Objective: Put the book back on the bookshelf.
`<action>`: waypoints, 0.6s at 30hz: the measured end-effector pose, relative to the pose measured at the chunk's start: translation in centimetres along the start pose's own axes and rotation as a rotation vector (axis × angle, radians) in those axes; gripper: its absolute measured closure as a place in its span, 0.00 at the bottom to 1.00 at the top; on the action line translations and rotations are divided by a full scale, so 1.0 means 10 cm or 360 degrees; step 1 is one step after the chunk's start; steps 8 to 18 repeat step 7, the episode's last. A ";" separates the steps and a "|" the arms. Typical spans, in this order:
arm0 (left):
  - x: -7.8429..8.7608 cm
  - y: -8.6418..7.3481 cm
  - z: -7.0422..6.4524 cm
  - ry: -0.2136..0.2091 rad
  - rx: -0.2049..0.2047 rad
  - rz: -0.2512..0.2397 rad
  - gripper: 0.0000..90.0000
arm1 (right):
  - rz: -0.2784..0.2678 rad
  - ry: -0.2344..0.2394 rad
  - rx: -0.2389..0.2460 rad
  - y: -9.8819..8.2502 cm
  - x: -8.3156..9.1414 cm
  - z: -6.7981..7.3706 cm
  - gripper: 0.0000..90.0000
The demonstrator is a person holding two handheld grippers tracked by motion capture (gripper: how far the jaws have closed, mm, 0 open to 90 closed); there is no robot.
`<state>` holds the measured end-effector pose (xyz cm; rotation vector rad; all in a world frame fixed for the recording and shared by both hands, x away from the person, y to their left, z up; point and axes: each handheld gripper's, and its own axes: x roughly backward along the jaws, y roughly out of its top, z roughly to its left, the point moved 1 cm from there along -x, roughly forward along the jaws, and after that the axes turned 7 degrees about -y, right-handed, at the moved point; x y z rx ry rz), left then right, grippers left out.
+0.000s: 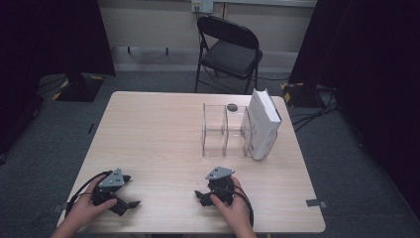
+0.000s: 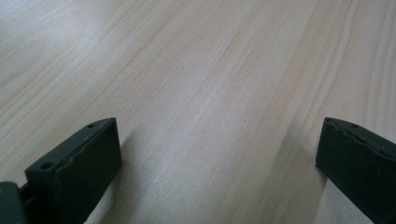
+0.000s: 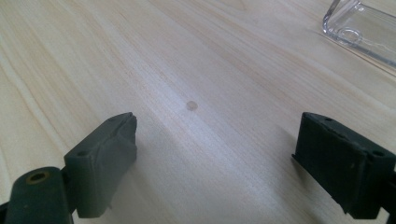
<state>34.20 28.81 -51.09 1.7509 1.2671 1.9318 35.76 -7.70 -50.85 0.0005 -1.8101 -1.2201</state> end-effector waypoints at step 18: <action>0.00 0.00 0.00 -0.0002 -0.0001 0.0006 0.00 | 0.0000 0.0000 0.0000 0.00 0.00 0.00 0.13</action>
